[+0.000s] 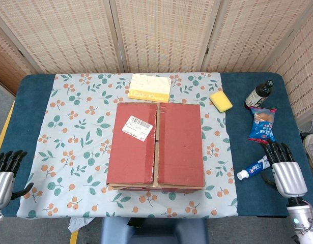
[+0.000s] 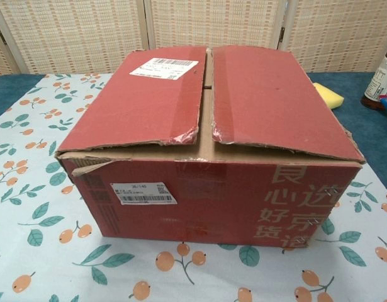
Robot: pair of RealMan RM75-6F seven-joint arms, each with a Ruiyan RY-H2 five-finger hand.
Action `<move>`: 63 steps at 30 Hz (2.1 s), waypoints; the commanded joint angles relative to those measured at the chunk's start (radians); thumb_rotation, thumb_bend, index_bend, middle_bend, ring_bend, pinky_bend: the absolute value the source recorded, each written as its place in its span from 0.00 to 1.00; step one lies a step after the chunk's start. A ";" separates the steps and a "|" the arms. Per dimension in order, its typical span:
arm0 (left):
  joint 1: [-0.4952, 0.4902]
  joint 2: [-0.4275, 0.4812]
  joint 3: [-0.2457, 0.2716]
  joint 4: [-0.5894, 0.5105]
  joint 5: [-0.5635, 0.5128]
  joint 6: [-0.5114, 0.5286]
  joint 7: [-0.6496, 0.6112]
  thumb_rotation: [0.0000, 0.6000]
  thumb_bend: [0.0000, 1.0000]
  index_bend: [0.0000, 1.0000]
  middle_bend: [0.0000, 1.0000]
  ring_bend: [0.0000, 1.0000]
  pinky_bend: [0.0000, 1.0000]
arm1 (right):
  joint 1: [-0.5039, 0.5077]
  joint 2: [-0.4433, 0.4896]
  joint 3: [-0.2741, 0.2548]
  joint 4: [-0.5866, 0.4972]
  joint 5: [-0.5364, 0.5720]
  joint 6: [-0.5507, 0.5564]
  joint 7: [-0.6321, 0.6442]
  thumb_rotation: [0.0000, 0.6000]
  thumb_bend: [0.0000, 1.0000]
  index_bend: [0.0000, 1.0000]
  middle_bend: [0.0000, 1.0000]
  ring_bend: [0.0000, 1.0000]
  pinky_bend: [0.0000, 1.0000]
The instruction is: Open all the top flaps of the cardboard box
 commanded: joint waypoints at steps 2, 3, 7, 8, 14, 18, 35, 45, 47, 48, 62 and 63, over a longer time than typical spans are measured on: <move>-0.001 0.004 -0.001 0.004 -0.003 -0.005 -0.019 1.00 0.25 0.13 0.14 0.07 0.00 | 0.012 -0.007 0.012 0.012 0.023 -0.020 0.004 1.00 0.39 0.00 0.00 0.00 0.00; -0.001 0.005 -0.001 0.006 0.000 -0.003 -0.026 1.00 0.25 0.13 0.14 0.07 0.00 | 0.015 -0.010 0.015 0.017 0.031 -0.027 0.006 1.00 0.39 0.00 0.00 0.00 0.00; -0.008 -0.008 -0.011 0.031 -0.003 0.001 -0.001 1.00 0.25 0.12 0.14 0.07 0.00 | 0.022 -0.010 0.001 0.015 0.026 -0.051 0.001 1.00 0.39 0.00 0.00 0.00 0.00; -0.012 -0.014 -0.016 0.039 -0.008 -0.001 0.005 1.00 0.25 0.12 0.14 0.07 0.00 | 0.026 -0.005 -0.004 0.011 0.019 -0.059 0.011 1.00 0.39 0.00 0.00 0.00 0.00; -0.016 -0.014 -0.025 0.062 -0.021 -0.009 -0.030 1.00 0.25 0.12 0.14 0.08 0.00 | 0.045 0.047 -0.048 -0.036 -0.078 -0.073 0.101 1.00 0.39 0.00 0.00 0.00 0.00; -0.018 -0.006 -0.028 0.078 -0.022 -0.013 -0.078 1.00 0.25 0.10 0.14 0.08 0.00 | 0.078 0.153 -0.092 -0.137 -0.151 -0.128 0.130 1.00 0.39 0.00 0.00 0.00 0.00; -0.015 -0.008 -0.053 0.109 -0.072 -0.019 -0.137 1.00 0.25 0.04 0.14 0.10 0.00 | 0.216 0.182 -0.109 -0.395 -0.373 -0.215 0.121 1.00 0.39 0.00 0.00 0.00 0.00; -0.009 -0.025 -0.058 0.127 -0.084 -0.006 -0.114 1.00 0.25 0.03 0.15 0.11 0.00 | 0.257 0.078 -0.076 -0.407 -0.356 -0.248 0.054 1.00 0.39 0.00 0.00 0.00 0.00; -0.009 -0.029 -0.060 0.130 -0.086 -0.005 -0.101 1.00 0.25 0.03 0.15 0.11 0.00 | 0.272 0.059 -0.064 -0.406 -0.342 -0.261 0.050 1.00 0.39 0.00 0.00 0.00 0.00; -0.009 -0.032 -0.062 0.132 -0.087 -0.001 -0.096 1.00 0.25 0.03 0.15 0.11 0.00 | 0.280 0.053 -0.063 -0.409 -0.337 -0.271 0.053 1.00 0.39 0.00 0.00 0.00 0.00; 0.004 -0.030 -0.070 0.133 -0.093 0.018 -0.116 1.00 0.25 0.00 0.15 0.12 0.00 | 0.331 -0.084 -0.025 -0.385 -0.293 -0.310 -0.067 1.00 0.39 0.00 0.00 0.00 0.00; 0.005 -0.029 -0.069 0.128 -0.093 0.018 -0.116 1.00 0.25 0.00 0.15 0.12 0.00 | 0.334 -0.093 -0.021 -0.381 -0.290 -0.308 -0.080 1.00 0.39 0.00 0.00 0.00 0.00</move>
